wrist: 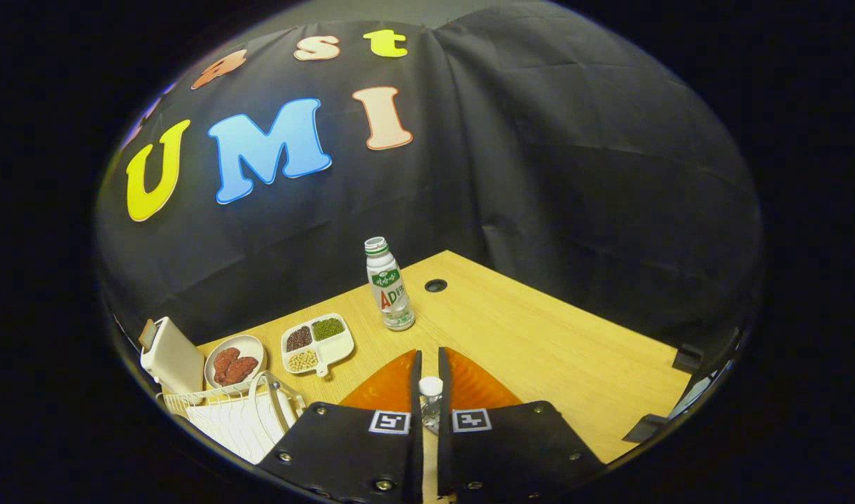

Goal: Take the plate from the dish rack, then take the spoon from the basket and place it into the plate.

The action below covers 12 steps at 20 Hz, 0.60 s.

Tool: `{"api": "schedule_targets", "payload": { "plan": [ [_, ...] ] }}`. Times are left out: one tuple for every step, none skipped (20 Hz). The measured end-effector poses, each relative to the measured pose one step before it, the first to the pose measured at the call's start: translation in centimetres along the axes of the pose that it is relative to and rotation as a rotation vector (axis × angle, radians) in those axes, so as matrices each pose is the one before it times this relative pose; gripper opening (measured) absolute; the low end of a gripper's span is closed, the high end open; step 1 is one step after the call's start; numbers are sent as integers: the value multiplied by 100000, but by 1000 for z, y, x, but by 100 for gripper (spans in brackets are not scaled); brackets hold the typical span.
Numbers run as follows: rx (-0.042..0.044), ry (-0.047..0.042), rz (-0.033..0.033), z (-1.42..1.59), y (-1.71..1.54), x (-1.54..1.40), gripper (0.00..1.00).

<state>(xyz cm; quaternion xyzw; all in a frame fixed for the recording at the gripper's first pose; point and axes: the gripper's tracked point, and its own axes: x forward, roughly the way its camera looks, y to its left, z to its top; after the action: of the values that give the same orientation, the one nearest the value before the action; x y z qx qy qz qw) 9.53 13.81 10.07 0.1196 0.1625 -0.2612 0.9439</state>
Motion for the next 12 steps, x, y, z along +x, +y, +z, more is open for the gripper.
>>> {"api": "schedule_targets", "payload": {
  "plan": [
    [-2281,-931,-447,647,-202,-255,8],
    [-3065,-901,-951,601,-165,-411,8],
    [-2835,-812,-155,401,-14,-410,8],
    [-2616,-1253,-831,588,36,-666,8],
    [-2536,-1285,-448,566,-59,-745,8],
    [-2037,-1161,-274,530,154,-911,8],
    [-2041,-1432,-38,475,250,-966,8],
    [-1587,-1510,67,533,353,-1140,8],
    [-711,-1234,1078,499,521,-1271,8],
    [-340,-797,1346,358,738,-1353,8],
    [-269,-315,1645,-36,823,-1331,8],
    [-642,-159,2579,-97,1134,-1488,8]
  ]
}}
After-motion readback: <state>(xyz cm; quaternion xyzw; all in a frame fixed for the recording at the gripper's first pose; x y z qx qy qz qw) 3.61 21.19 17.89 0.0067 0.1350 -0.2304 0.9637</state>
